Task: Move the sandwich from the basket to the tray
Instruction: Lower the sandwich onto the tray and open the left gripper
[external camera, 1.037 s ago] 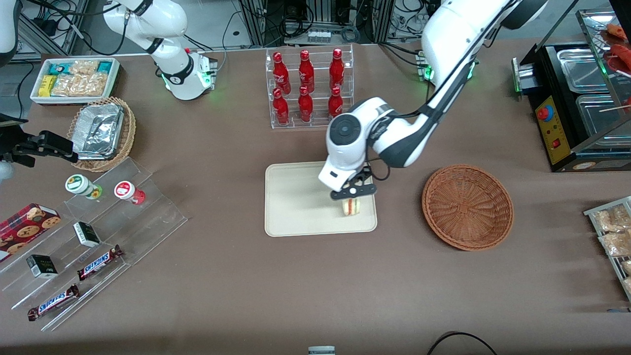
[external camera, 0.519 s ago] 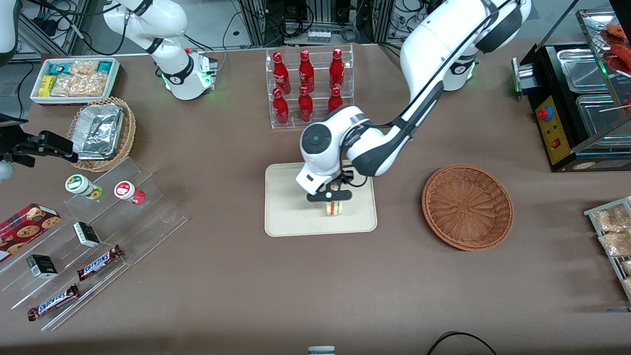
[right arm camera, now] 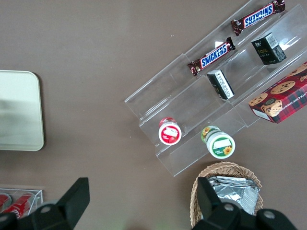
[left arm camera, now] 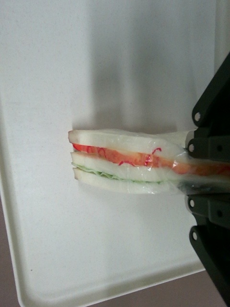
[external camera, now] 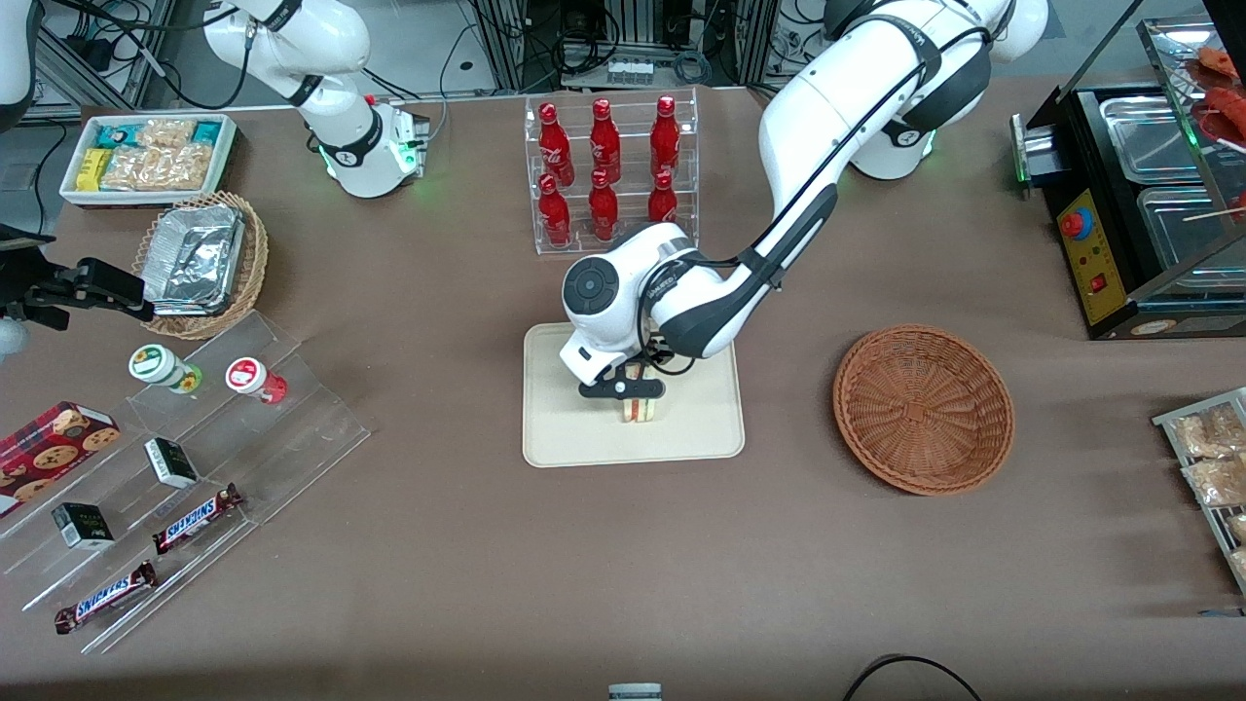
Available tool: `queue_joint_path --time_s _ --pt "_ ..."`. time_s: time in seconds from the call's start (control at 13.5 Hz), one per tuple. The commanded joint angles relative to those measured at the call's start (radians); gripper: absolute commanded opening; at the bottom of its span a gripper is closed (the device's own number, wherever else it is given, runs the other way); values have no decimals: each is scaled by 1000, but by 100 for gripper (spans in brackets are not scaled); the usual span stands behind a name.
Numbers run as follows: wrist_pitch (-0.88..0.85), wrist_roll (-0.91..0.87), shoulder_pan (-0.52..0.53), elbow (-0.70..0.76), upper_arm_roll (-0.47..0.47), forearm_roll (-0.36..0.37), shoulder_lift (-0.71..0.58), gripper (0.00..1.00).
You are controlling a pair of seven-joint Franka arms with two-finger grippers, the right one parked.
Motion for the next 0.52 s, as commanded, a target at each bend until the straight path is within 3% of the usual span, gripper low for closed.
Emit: queue_joint_path --time_s 0.0,0.22,0.3,0.37,0.44 --pt "-35 1 -46 73 36 21 35 0" --pt "-32 0 -57 79 56 18 43 0" --pt "-29 1 -57 79 56 18 44 7" --pt "-29 1 -57 79 56 18 46 33" --pt "-27 3 -55 79 56 18 49 71"
